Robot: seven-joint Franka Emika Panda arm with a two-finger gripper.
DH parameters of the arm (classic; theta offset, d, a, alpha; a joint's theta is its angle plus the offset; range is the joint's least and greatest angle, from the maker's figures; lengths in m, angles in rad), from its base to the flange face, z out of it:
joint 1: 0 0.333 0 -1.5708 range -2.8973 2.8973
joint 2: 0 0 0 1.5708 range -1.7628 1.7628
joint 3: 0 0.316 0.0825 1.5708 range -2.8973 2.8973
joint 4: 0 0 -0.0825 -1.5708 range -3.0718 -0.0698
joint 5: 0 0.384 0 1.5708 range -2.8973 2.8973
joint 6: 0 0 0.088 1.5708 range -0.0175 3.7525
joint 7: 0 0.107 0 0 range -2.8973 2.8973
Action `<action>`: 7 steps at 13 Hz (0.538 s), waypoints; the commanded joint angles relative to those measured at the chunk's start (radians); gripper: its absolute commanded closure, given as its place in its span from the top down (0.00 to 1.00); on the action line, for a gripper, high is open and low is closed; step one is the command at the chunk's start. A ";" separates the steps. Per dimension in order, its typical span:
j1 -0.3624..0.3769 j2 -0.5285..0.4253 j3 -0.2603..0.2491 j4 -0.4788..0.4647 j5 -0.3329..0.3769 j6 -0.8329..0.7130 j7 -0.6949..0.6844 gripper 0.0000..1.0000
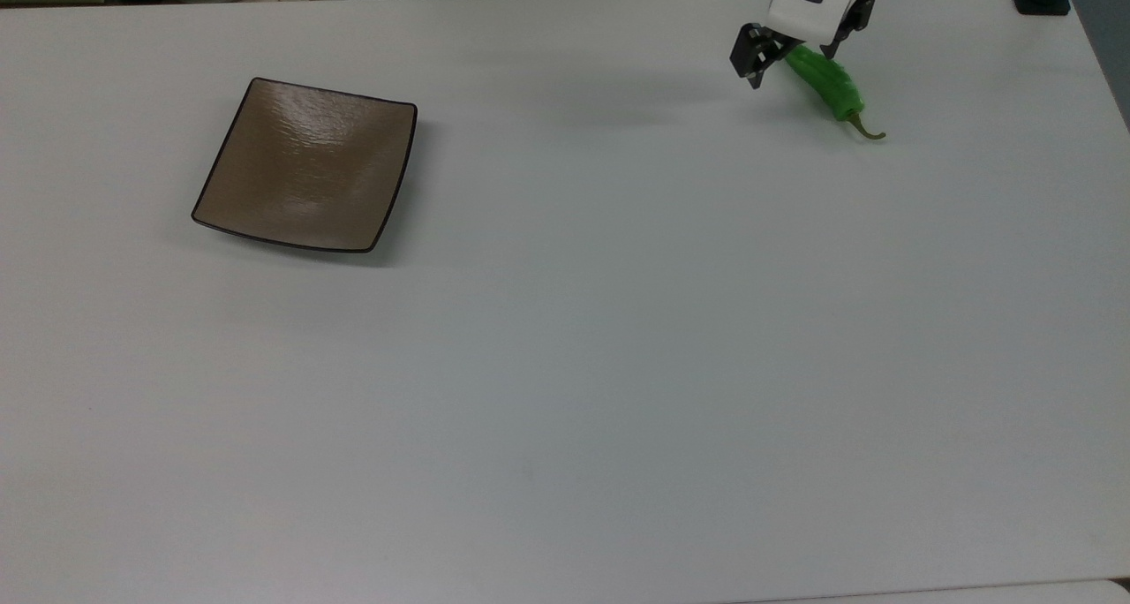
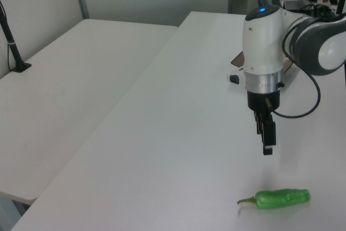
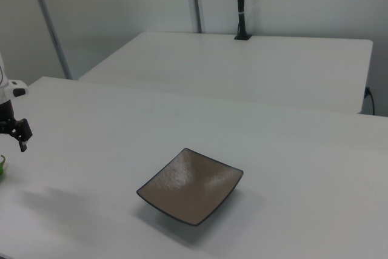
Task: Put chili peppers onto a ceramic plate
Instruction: 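Lower the gripper and close it around the green chili pepper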
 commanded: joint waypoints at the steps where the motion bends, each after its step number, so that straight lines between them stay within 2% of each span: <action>1: 0.032 0.023 0.005 -0.014 0.023 0.071 0.037 1.00; 5: 0.051 0.044 0.047 -0.014 0.023 0.114 0.074 1.00; 7: 0.060 0.069 0.051 -0.017 0.023 0.144 0.089 1.00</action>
